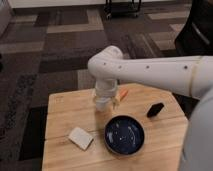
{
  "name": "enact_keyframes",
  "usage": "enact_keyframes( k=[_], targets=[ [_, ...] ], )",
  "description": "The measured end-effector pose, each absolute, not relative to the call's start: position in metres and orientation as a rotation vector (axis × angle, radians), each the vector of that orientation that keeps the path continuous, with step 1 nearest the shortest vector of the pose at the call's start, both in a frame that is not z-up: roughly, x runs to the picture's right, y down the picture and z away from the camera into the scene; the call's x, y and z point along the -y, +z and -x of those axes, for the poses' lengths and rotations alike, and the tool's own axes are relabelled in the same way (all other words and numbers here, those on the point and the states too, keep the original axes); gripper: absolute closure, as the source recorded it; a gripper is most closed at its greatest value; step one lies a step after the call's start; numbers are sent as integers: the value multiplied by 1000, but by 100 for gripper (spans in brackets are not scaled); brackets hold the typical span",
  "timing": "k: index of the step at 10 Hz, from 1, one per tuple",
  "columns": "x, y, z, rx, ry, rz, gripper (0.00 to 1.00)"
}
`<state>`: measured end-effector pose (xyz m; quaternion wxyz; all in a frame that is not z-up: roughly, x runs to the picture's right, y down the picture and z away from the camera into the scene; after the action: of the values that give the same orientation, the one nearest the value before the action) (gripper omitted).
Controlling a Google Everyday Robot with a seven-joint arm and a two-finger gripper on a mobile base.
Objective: Place the eraser on the white sponge
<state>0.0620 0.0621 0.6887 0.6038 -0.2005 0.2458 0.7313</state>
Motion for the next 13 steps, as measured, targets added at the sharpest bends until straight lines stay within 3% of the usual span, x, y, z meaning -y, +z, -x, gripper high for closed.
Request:
enact_keyframes(
  k=[3,11,13],
  targets=[
    [-74,664,-162,-708,1742,430,35],
    [-73,664,-167,-714,1748,424,35],
    [-67,667,-178,-707,1747,367,35]
  ],
)
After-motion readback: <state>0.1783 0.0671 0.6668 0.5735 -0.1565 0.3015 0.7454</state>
